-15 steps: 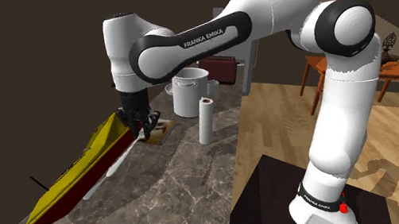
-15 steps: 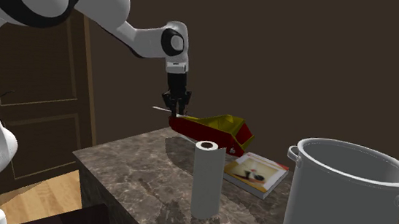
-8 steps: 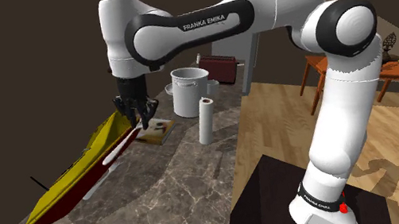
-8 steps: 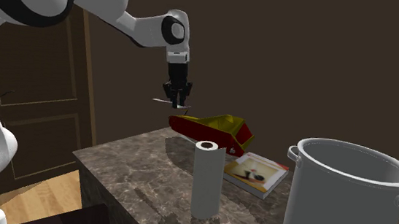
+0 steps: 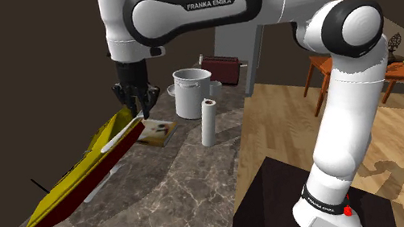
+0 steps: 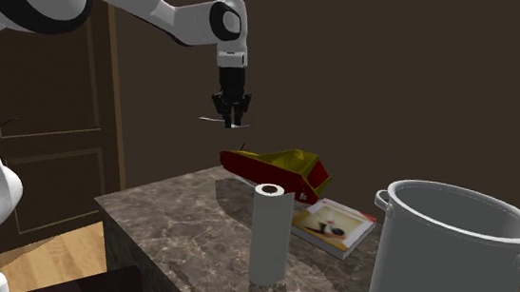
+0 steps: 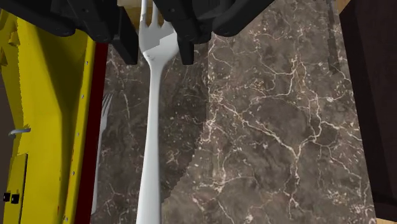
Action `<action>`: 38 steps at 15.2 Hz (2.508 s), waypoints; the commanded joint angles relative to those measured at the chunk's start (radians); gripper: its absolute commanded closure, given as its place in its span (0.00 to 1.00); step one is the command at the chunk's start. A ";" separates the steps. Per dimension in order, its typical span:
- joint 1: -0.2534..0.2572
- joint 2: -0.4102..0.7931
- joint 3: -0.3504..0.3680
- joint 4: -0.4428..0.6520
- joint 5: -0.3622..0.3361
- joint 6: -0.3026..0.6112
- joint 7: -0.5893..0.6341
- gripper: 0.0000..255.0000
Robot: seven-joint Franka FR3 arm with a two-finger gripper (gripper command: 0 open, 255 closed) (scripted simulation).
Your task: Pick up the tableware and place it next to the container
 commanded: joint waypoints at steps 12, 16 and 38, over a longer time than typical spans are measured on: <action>-0.112 -0.120 -0.062 -0.020 0.088 -0.053 -0.185 1.00; -0.169 -0.186 -0.123 -0.082 0.131 -0.033 -0.306 1.00; -0.403 -0.163 -0.409 -0.070 0.131 -0.002 -0.825 1.00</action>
